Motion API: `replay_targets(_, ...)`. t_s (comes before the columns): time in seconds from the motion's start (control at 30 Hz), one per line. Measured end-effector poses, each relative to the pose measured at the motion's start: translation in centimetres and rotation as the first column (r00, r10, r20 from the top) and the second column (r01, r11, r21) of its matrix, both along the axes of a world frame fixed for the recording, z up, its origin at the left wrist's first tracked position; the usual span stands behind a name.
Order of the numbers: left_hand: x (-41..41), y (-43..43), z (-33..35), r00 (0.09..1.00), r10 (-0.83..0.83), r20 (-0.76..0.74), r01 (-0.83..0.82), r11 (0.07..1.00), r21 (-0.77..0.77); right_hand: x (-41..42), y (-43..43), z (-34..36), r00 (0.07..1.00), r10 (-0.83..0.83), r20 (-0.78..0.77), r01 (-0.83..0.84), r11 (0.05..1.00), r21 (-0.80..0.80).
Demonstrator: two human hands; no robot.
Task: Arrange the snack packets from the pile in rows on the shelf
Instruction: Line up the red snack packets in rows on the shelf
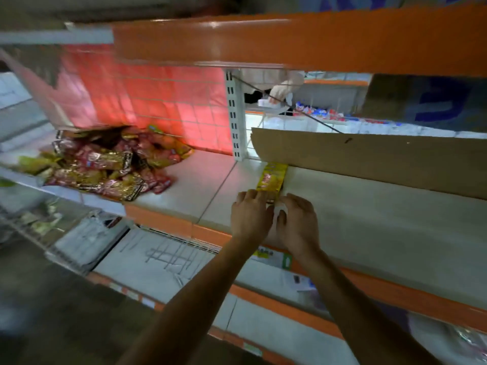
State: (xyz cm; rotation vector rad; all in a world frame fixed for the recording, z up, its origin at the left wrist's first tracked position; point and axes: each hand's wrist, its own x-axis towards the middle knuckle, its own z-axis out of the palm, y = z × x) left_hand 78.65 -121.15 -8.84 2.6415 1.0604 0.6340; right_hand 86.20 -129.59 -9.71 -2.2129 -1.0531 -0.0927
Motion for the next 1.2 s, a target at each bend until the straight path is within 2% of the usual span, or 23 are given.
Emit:
replay_targets(0.33,-8.9,9.5,-0.9,0.974,0.223,-0.024,-0.224,0.973,-0.051,-7.5,10.7,0.0,0.988,0.153,0.017,-0.15,0.984,-0.096)
replay_targets(0.77,-13.9,22.6,-2.1,0.867,0.482,-0.121,-0.493,0.867,-0.076,-10.5,26.6,-0.9,0.962,0.228,-0.154,-0.254,0.949,-0.187)
replay_targets(0.93,-14.9,25.8,-2.5,0.855,0.5,-0.139,-0.508,0.861,-0.03,-12.0,31.7,-1.0,0.959,0.24,-0.15,-0.275,0.914,-0.299)
replay_targets(1.07,-15.8,27.4,-2.6,0.874,0.479,-0.081,-0.483,0.875,-0.025,-13.0,33.8,-1.3,0.963,0.229,-0.14,-0.265,0.893,-0.365)
replay_targets(1.2,-16.3,28.2,-2.8,0.901,0.433,-0.035,-0.434,0.9,-0.046,-12.9,34.4,-1.4,0.955,0.209,-0.209,-0.273,0.895,-0.353)
